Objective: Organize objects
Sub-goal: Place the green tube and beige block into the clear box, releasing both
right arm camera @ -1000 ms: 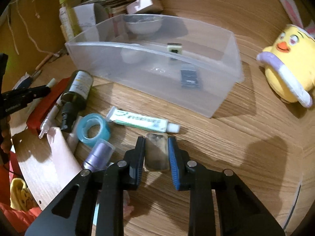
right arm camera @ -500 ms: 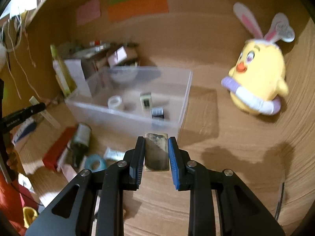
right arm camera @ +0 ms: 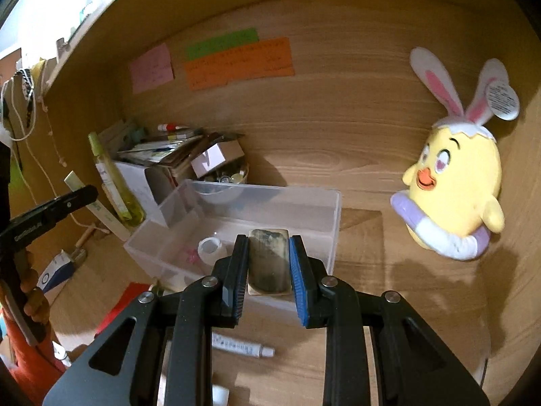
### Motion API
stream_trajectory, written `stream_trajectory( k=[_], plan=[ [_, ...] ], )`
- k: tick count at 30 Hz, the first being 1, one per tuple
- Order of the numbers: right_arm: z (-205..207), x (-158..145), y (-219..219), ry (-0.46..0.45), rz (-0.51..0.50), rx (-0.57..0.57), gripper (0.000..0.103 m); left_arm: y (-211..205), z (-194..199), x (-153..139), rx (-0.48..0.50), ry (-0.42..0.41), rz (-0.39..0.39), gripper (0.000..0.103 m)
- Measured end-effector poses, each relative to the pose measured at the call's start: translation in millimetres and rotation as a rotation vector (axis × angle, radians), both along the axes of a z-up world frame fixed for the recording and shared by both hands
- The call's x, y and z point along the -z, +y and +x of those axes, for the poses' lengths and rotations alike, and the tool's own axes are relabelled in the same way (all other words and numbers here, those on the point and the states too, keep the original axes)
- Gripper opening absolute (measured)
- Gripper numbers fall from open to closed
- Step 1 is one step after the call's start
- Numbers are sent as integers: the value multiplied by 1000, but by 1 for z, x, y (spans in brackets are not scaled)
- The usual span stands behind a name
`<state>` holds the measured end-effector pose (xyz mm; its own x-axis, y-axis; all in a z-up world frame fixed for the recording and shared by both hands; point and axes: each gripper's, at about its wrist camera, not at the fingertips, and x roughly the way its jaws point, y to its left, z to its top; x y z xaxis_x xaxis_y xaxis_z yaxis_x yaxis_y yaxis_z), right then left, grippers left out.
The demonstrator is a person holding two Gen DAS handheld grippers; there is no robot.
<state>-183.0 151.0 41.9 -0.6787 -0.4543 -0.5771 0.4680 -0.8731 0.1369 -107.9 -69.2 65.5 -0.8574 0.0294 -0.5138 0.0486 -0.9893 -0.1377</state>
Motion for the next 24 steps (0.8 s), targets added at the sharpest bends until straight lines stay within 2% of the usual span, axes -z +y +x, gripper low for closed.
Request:
stream_trajectory(
  k=[6,12,15,21,23,24],
  plan=[
    [-28,25,-21,-61,71,11,22,5,-38,24,11,-94,-8,15],
    [-48,53,-37,-141,151,-14,22,2,-68,55,41,-208,26,15],
    [-53,61,-41,-160,168,-22,22,3,-75,63,57,-238,37,15],
    [-53,62,-48,-164,187,-33,22,8,-76,63,65,-241,23,15],
    [-53,59,-49,-161,185,-36,23,9,-72,59,66,-231,17,20],
    [-51,58,-49,-157,185,-35,24,10,-69,57,64,-224,10,27]
  ],
)
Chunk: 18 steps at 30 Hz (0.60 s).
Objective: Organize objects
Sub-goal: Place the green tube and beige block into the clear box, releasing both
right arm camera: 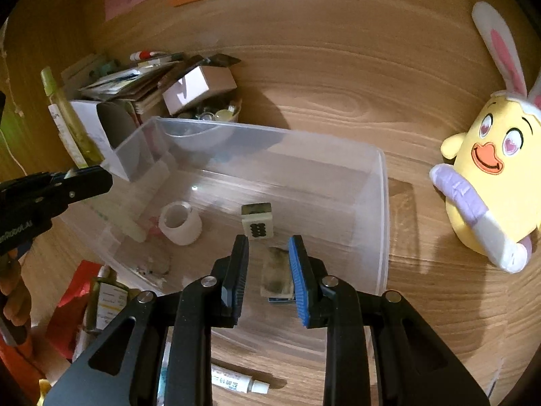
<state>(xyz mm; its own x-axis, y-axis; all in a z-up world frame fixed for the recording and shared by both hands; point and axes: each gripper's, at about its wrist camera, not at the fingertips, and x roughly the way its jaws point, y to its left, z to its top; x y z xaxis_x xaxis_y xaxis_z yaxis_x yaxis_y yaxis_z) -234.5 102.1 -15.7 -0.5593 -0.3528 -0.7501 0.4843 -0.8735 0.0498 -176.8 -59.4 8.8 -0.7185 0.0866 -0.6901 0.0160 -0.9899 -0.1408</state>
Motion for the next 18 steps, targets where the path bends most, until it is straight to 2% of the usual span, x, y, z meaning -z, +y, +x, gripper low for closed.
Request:
stream_trajectory(
  k=[1,2,4,7,9,13,15,18],
  plan=[
    [2,-2,1,4,-3,0,28,1,4,-3,-4,8,-7,36],
    [4,-4,1,8,-7,-1,31,0,7,-5,-7,13,-11,41],
    [11,-10,4,18,-18,-5,35,2,18,-10,-14,36,-26,60],
    [23,-17,7,41,-29,-18,44,3,35,-13,-24,60,-57,76],
    [34,-21,10,61,-34,-28,49,5,49,-13,-29,65,-83,82],
    [58,-26,17,77,-43,-65,51,8,69,-7,-26,49,-107,91],
    [71,-26,20,69,-63,-88,57,8,81,0,-24,34,-109,94],
    [89,-24,21,76,-71,-113,64,10,91,14,-15,-4,-110,96]
  ],
)
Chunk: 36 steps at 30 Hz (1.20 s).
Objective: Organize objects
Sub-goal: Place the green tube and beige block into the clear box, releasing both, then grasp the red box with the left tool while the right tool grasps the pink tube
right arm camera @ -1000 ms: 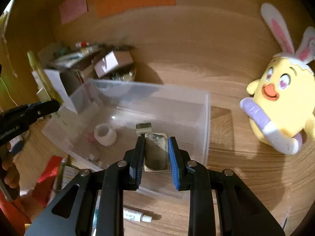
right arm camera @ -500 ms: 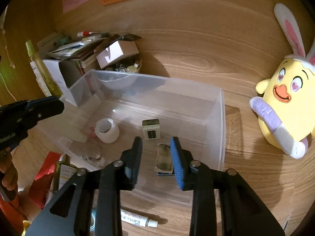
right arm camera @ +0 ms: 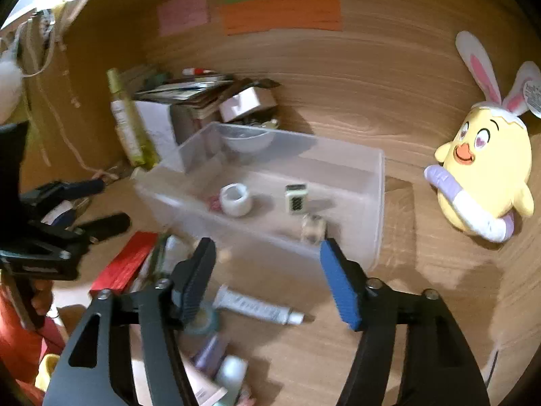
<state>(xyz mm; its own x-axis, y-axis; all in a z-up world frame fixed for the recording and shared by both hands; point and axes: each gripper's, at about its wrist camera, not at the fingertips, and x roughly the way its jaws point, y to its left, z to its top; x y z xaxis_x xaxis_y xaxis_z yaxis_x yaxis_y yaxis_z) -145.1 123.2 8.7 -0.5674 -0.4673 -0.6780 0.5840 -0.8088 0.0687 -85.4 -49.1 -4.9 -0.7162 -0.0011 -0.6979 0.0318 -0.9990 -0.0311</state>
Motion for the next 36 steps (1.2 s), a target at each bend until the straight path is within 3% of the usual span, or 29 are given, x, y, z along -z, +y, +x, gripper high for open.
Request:
stream_trajectory(
  k=[9,21,31,36],
  plan=[
    [47,23,-22,-15,44,-126,64,-1,26,45,-8,-127,30,96],
    [77,51,-71,-38,130,-268,67,-25,67,58,-53,-135,-53,96],
    [92,61,-107,23,237,-355,66,-38,75,68,-65,-128,-15,96],
    [87,69,-120,5,272,-371,54,-42,71,71,-83,-108,20,96]
  ],
)
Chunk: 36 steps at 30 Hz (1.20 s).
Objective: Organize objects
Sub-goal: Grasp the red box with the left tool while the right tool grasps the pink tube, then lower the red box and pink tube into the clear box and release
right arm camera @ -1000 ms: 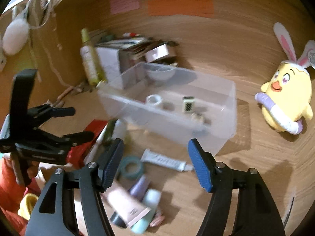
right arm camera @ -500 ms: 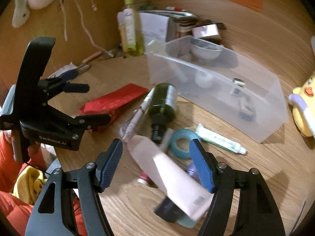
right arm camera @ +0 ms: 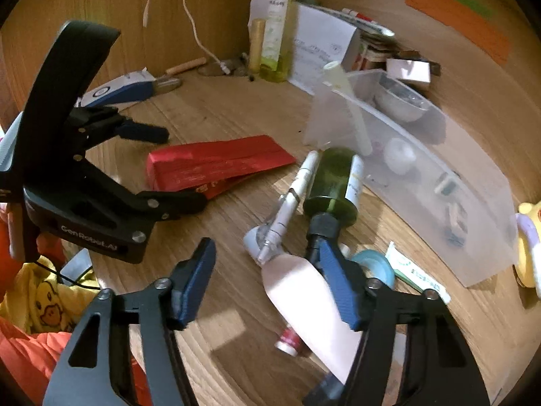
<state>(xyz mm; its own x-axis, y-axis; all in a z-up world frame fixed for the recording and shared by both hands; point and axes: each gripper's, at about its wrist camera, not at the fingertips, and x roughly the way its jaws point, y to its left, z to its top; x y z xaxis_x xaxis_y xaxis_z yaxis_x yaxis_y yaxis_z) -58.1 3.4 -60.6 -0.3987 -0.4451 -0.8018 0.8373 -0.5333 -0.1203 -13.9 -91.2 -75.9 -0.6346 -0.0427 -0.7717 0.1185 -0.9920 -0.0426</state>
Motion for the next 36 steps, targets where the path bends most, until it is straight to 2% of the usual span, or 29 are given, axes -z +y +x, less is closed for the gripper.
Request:
stream_trajectory(
  k=[2,4,7,9,13,17,26,36],
  plan=[
    [-2,2,-3,7,17,4,49,-1,1,0,-1,14,11,91],
    [-4,4,-4,-4,28,7,44,1,3,-2,0,28,6,74],
    [-6,7,-4,-10,29,13,41,1,5,-4,4,40,13,57],
    [-6,7,-4,-10,26,15,38,-1,6,-5,0,44,24,57],
    [-6,5,-1,-8,17,26,24,-2,12,-9,-18,63,32,57],
    [-7,-2,7,-10,-13,50,20,-4,20,-21,-34,102,48,57],
    [-19,-20,39,12,-72,146,20,5,31,-54,-28,193,47,57],
    [-35,-40,83,61,-126,253,20,27,24,-90,13,289,67,57]
  ],
)
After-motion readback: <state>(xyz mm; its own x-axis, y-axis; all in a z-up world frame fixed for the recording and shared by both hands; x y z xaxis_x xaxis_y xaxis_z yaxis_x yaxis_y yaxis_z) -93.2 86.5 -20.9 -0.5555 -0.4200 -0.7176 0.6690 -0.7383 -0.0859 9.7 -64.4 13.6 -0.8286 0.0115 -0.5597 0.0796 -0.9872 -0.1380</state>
